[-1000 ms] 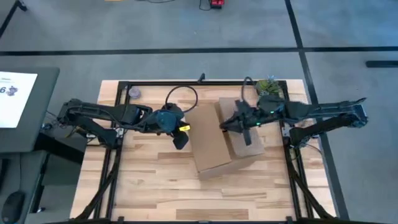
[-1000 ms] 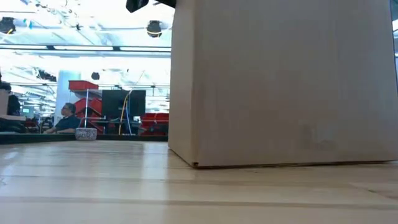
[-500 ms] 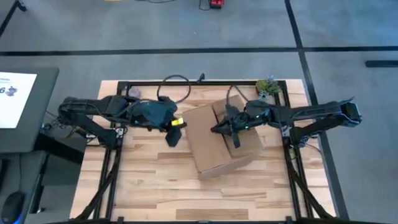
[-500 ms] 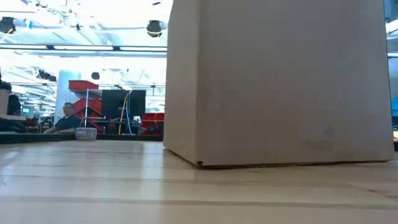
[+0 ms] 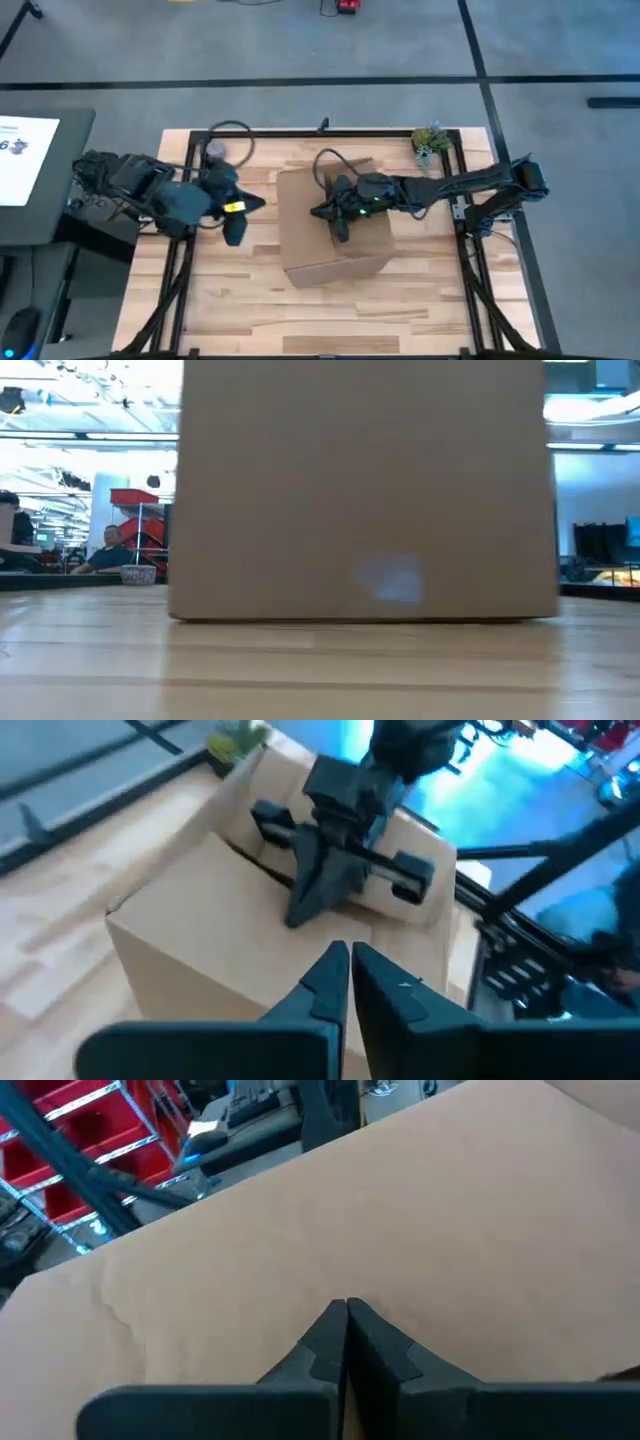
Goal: Wrap mug
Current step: Close the box
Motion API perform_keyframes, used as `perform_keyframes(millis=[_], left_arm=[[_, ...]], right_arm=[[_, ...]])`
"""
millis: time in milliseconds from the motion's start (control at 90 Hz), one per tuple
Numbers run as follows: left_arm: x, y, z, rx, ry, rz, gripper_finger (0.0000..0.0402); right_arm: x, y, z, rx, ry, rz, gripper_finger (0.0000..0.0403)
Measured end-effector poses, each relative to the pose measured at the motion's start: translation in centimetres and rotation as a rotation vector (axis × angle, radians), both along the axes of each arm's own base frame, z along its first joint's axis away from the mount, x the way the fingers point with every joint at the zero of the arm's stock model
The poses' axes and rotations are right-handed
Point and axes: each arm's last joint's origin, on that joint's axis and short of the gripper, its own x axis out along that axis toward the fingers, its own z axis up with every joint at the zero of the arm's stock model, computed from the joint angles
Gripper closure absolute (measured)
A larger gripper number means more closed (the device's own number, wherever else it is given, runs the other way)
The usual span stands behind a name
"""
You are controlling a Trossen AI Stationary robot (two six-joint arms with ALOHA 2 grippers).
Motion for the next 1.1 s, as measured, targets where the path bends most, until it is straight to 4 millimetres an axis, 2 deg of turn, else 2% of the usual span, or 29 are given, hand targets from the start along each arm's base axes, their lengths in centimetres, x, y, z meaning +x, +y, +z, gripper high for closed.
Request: perform_keyframes(millis=[244,444,567,689,933,1100], left_arm=[[-1.8,0.8,0.3,0.055,0.027,-0.031,0.0402],[-2.0,0.6,0.4,0.083,0.027,-0.081,0.0402],[-2.2,0.2,0.5,0.117,0.034,-0.127,0.0402],[-2.1,0.1,0.0,0.135,0.068,-0.135,0.0402],[-4.1,0.9,-1.6,0.037,0.290,-0.084,0.0402],[-4.7,1.1,-3.4,-0.020,0.332,-0.095,0.0402]], right_arm=[[3.2,-3.9,1.5,-0.004,-0.035,-0.098,0.0403],[4.2,-6.2,3.2,0.002,-0.074,-0.124,0.0403],[4.3,-6.6,5.1,0.023,-0.082,-0.129,0.0403],[4.2,-6.6,6.1,0.029,-0.033,-0.129,0.0403],[4.2,-5.3,6.7,0.027,0.016,-0.099,0.0403],[4.1,-5.1,6.8,0.022,0.024,-0.089,0.0403]])
